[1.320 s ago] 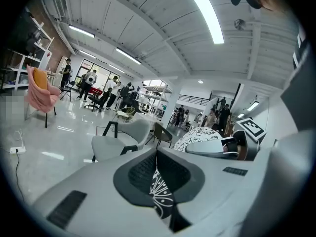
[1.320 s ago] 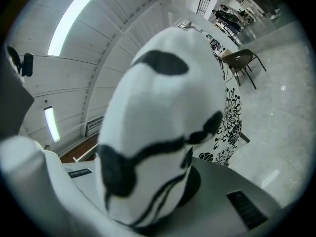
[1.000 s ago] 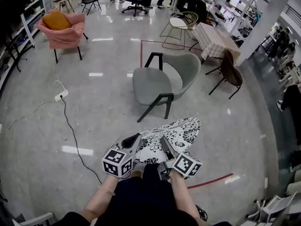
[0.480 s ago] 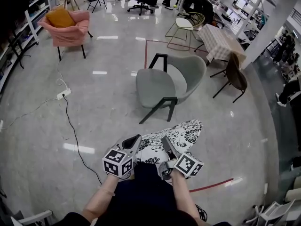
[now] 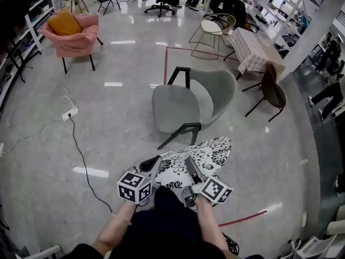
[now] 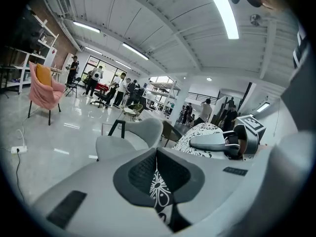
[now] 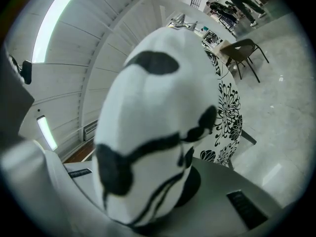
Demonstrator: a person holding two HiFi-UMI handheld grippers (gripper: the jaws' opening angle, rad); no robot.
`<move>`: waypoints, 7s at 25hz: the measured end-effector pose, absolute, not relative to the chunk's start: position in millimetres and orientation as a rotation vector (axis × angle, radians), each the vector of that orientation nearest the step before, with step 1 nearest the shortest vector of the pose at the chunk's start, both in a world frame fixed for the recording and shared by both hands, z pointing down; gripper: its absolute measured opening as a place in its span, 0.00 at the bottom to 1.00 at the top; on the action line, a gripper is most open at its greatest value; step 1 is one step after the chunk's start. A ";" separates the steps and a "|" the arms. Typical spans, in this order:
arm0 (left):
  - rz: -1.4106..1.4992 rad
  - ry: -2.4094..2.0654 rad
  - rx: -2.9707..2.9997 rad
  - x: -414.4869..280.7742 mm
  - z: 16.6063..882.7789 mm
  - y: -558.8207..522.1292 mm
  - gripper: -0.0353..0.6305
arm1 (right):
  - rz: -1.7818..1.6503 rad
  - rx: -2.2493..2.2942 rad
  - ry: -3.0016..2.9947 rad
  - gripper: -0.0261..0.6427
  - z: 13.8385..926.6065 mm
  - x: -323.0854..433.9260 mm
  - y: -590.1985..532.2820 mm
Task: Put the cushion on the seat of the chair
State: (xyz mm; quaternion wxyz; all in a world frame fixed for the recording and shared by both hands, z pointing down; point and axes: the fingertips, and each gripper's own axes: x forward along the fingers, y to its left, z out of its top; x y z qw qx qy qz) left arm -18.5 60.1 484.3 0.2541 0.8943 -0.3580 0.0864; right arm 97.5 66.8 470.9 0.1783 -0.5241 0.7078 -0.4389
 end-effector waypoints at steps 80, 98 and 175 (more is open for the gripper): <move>0.242 -1.090 2.344 5.7 493.6 -321.3 0.04 | -1.326 -1.492 1.960 0.08 501.8 155.4 -352.3; 0.248 -1.035 2.271 -9.3 577.1 -373.4 0.04 | -1.354 -1.446 1.742 0.08 614.0 132.3 -419.5; 0.232 -0.891 2.375 58.1 512.3 -329.0 0.04 | -1.016 -1.917 1.798 0.03 518.8 160.1 -323.4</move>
